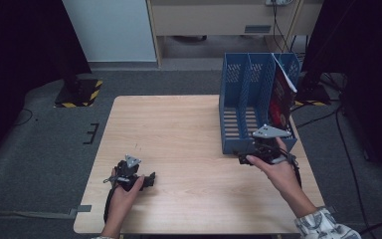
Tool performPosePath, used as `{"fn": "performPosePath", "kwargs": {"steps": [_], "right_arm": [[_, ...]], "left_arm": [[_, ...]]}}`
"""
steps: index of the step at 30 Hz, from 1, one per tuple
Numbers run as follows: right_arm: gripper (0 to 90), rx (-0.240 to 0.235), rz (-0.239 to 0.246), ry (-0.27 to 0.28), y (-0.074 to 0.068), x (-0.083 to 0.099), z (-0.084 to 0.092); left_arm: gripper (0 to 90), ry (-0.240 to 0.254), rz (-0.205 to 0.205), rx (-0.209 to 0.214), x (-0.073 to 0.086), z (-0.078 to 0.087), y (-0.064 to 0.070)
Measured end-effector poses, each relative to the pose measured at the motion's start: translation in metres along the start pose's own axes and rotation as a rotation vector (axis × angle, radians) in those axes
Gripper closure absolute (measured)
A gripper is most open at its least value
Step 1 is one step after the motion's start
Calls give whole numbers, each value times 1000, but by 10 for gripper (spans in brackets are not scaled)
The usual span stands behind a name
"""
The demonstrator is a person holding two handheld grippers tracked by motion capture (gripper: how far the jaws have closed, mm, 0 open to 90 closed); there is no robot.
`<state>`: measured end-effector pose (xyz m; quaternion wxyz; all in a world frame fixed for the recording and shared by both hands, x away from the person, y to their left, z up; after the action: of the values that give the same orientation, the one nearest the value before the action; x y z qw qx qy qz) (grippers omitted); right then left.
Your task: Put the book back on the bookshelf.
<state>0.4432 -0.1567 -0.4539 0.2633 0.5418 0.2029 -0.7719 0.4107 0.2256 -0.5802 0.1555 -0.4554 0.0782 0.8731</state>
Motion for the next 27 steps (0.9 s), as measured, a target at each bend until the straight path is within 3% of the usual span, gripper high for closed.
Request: {"fn": "performPosePath", "kwargs": {"steps": [7,21,27], "right_arm": [[49,-50,21,-41,-26,18,-16],[52,-103,29,-134,-50,59,-30],[58,-118,41,-208,-62,87,-48]], "left_arm": [[0,0,0,0,0,0,0],[0,0,-1,1,0,0,0],[0,0,-1,2,0,0,0]]}}
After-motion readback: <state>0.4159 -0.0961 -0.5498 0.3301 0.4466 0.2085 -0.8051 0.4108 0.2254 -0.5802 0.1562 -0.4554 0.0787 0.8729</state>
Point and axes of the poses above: each handheld gripper's, and its own axes: z roughly backward along the jaws, x roughly out of its underside, y roughly to its right, the point moved 6 cm from there along -z, roughly forward along the jaws, and after that the axes turned 11 degrees about y, right-handed, at the moved point
